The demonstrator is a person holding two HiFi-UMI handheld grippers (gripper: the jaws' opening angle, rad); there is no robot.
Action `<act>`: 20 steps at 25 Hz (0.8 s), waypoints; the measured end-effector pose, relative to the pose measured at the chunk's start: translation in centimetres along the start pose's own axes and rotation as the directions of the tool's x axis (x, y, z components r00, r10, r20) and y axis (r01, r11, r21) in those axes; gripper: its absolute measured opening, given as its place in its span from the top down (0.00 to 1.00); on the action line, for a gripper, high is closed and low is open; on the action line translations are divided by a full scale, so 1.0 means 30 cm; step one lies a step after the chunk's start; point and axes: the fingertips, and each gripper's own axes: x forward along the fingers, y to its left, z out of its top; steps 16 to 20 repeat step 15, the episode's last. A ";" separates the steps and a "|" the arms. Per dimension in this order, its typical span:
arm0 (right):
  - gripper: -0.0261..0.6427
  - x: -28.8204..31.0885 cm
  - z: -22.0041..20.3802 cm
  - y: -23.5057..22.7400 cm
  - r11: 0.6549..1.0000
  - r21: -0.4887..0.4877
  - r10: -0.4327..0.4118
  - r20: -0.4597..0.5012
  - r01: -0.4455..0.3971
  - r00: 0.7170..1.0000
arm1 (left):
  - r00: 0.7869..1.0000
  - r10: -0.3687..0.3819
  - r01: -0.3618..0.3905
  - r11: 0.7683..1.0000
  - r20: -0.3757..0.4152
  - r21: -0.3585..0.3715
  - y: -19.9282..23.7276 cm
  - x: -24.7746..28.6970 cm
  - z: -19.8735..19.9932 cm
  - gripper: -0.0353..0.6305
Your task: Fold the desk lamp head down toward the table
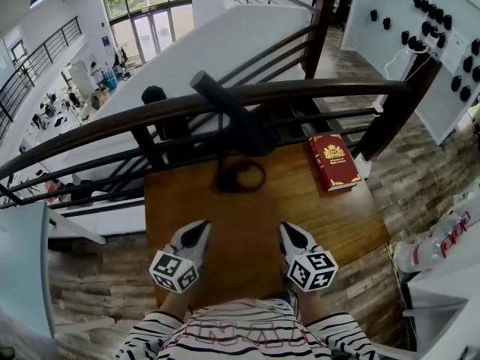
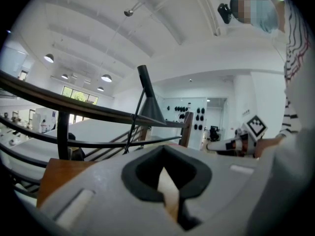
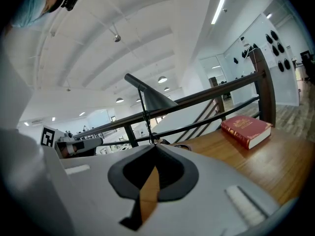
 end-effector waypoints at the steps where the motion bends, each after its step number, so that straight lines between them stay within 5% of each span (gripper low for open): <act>1: 0.96 0.002 -0.003 0.000 1.000 -0.002 0.001 -0.003 -0.001 1.000 | 1.000 0.002 -0.002 1.000 -0.002 0.003 0.000 0.000 -0.002 0.94; 20: 0.96 0.015 -0.004 0.021 1.000 -0.003 0.023 -0.012 -0.023 1.000 | 1.000 0.007 -0.007 1.000 0.002 0.000 -0.006 -0.016 -0.001 0.94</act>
